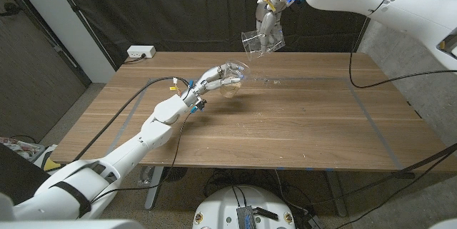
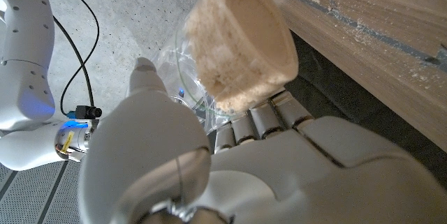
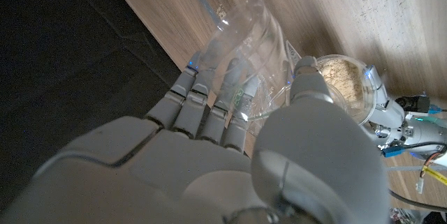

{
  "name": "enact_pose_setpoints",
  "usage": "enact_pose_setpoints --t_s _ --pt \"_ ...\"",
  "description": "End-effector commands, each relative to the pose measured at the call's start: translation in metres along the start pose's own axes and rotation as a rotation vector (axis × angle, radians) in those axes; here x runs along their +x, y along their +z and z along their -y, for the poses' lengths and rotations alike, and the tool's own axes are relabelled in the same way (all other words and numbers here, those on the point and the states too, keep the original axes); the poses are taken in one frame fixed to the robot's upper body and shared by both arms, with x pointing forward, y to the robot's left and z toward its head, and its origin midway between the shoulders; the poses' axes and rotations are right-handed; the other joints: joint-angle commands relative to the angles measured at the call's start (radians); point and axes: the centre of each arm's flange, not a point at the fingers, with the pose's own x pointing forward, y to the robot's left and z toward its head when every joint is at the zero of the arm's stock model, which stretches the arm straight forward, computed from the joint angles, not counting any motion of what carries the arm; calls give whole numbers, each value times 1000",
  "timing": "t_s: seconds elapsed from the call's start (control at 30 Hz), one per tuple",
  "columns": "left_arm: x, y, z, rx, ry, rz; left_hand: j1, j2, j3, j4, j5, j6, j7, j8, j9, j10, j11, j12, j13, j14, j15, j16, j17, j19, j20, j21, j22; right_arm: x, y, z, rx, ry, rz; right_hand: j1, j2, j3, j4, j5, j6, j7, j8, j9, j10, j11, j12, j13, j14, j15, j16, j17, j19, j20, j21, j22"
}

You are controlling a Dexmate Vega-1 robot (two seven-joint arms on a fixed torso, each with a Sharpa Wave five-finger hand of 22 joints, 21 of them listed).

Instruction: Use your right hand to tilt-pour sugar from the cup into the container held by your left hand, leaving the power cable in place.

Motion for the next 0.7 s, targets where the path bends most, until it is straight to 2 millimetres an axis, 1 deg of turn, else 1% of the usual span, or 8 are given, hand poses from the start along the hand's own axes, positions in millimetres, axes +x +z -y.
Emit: enact_pose_setpoints --t_s 0.03,0.1,0.23,0.3,0.37,0.47,0.63,0.7 --pt "-1 8 -9 -11 57 49 -7 9 -7 1 8 -3 6 -4 7 -39 -23 4 6 -10 -85 -3 4 -11 -15 -3 1 -16 -33 -7 205 -99 -8 22 17 40 29 6 19 -29 -2 -3 -4 1 -6 -1 8 -159 -5 4 1 -30 3 1" --pt "-1 9 -9 -17 61 55 -7 10 -7 0 8 -7 10 -5 8 -44 -15 4 7 -13 -87 -4 6 -12 -15 -4 1 -16 -35 -8 226 -110 -10 23 19 40 31 5 19 -30 -3 -5 -3 2 -7 -1 8 -158 -6 4 2 -29 3 1" --pt "0 11 -10 -24 69 68 -5 10 -8 0 8 -11 14 -7 9 -47 -10 6 9 -15 -83 -5 7 -11 -15 -4 1 -17 -40 -11 267 -132 -12 23 20 40 32 4 20 -29 -5 -8 -3 5 -9 -1 8 -158 -7 4 1 -28 3 1" --pt "0 12 -11 -27 74 73 -3 10 -8 -2 9 -15 18 -9 10 -53 -1 6 11 -17 -82 -6 8 -11 -16 -4 2 -17 -43 -13 289 -144 -12 22 21 41 34 3 20 -27 -6 -10 0 12 -11 -5 9 -158 -8 4 1 -27 3 1" --pt "0 13 -11 -33 80 76 -2 10 -8 -2 9 -16 21 -10 11 -53 6 7 11 -20 -81 -7 9 -11 -16 -5 2 -17 -46 -15 312 -157 -11 22 21 41 34 2 19 -26 -7 -11 1 13 -12 -6 9 -158 -8 4 2 -26 4 1" --pt "-1 14 -13 -38 88 79 -1 8 -9 -3 9 -18 21 -11 11 -57 8 7 12 -22 -80 -8 10 -11 -16 -5 2 -17 -50 -18 348 -178 -10 20 22 40 36 1 19 -23 -9 -13 3 12 -13 -7 9 -157 -10 3 3 -26 4 1" --pt "-2 15 -15 -45 100 79 0 7 -10 -4 9 -19 17 -12 12 -62 14 5 8 -28 -83 -10 11 -11 -17 -6 2 -16 -59 -25 419 -220 -9 12 22 38 42 -1 16 -17 -13 -17 2 13 -17 -9 9 -156 -13 1 3 -24 4 1" --pt "-2 15 -15 -49 105 80 0 6 -11 -5 9 -22 5 -14 13 -65 16 3 4 -30 -83 -11 12 -12 -17 -6 2 -16 -62 -29 448 -236 -9 9 23 37 44 -2 14 -16 -15 -19 3 15 -19 -11 9 -156 -14 -1 4 -24 4 0"
